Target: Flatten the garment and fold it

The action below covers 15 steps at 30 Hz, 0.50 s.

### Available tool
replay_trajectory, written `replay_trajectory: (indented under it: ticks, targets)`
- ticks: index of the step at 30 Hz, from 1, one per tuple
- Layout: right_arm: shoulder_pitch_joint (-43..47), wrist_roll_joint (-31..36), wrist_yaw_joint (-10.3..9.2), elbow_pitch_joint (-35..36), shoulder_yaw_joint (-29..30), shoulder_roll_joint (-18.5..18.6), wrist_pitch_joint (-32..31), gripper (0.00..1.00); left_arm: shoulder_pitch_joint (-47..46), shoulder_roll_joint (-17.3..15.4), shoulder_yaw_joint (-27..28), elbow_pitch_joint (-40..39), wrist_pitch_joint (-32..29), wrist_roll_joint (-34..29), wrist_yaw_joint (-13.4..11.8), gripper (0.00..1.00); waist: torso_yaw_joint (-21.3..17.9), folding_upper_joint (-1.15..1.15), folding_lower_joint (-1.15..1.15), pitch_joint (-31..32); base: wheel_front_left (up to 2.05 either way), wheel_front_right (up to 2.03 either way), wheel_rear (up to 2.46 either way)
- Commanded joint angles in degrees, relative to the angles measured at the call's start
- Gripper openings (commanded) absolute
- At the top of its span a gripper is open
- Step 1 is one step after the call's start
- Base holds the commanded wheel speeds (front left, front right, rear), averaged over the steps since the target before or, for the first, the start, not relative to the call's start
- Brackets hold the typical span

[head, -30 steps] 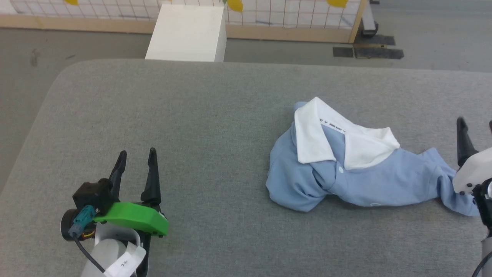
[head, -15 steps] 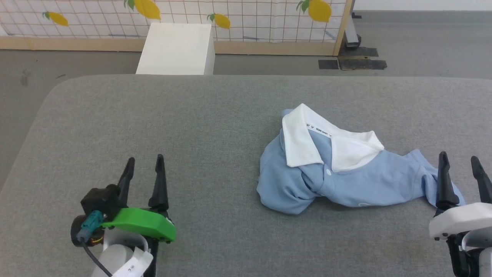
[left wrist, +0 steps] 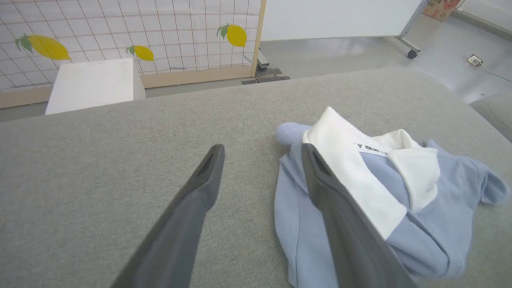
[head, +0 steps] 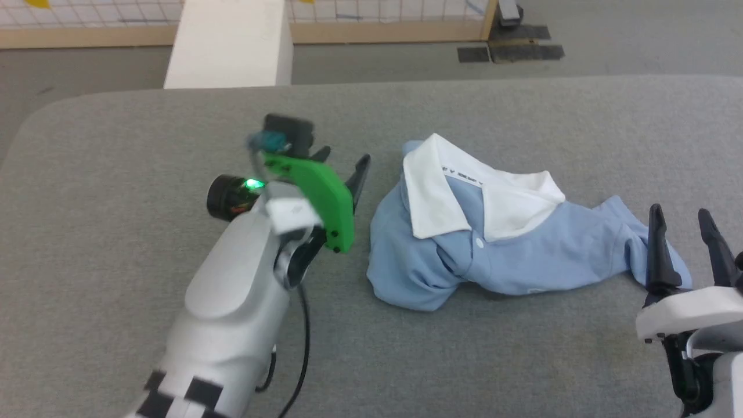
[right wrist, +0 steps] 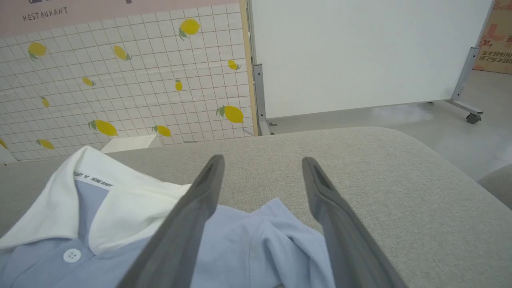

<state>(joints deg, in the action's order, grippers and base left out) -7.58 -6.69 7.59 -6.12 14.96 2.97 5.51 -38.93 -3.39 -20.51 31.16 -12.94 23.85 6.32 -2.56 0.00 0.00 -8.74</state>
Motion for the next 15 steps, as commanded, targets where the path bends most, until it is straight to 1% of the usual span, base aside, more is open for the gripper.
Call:
replay_trajectory:
  ticks: [1, 5, 8, 12, 15]
  targets:
    - [-1.04, -0.26, -0.1, 0.17, -0.09, -0.08, 0.21, 1.0, -2.68, 0.19, -1.49, 2.73, -4.55, 0.17, -0.09, 1.0, -2.55, 0.0, 0.0, -2.67, 0.0, 0.0, 0.0]
    - [-1.95, -0.61, -0.1, 0.0, -0.22, -0.08, 0.59, 1.0, -8.67, 0.4, -6.01, 8.75, -16.69, 0.11, -0.16, 1.0, -4.72, 0.0, 0.0, -5.01, 0.0, 0.0, 0.0]
    - [-2.29, -0.66, -0.1, -0.46, 0.21, -0.09, 1.02, 1.0, -11.22, 0.45, -9.02, 11.63, -23.11, 0.17, 0.08, 1.0, -6.07, 0.0, 0.0, -6.45, 0.0, 0.0, 0.0]
    - [-2.23, -0.66, -0.1, -1.03, 0.99, -0.09, 1.53, 1.0, -12.06, 0.49, -11.86, 13.29, -27.4, 1.36, 0.37, 1.0, -6.95, 0.0, 0.0, -7.75, 0.0, 0.0, 0.0]
    - [-2.32, -0.77, -0.1, -1.47, 1.35, -0.09, 1.95, 1.0, -11.74, 0.49, -14.2, 15.0, -29.57, 0.89, 0.4, 1.0, -7.07, 0.0, 0.0, -8.27, 0.0, 0.0, 0.0]
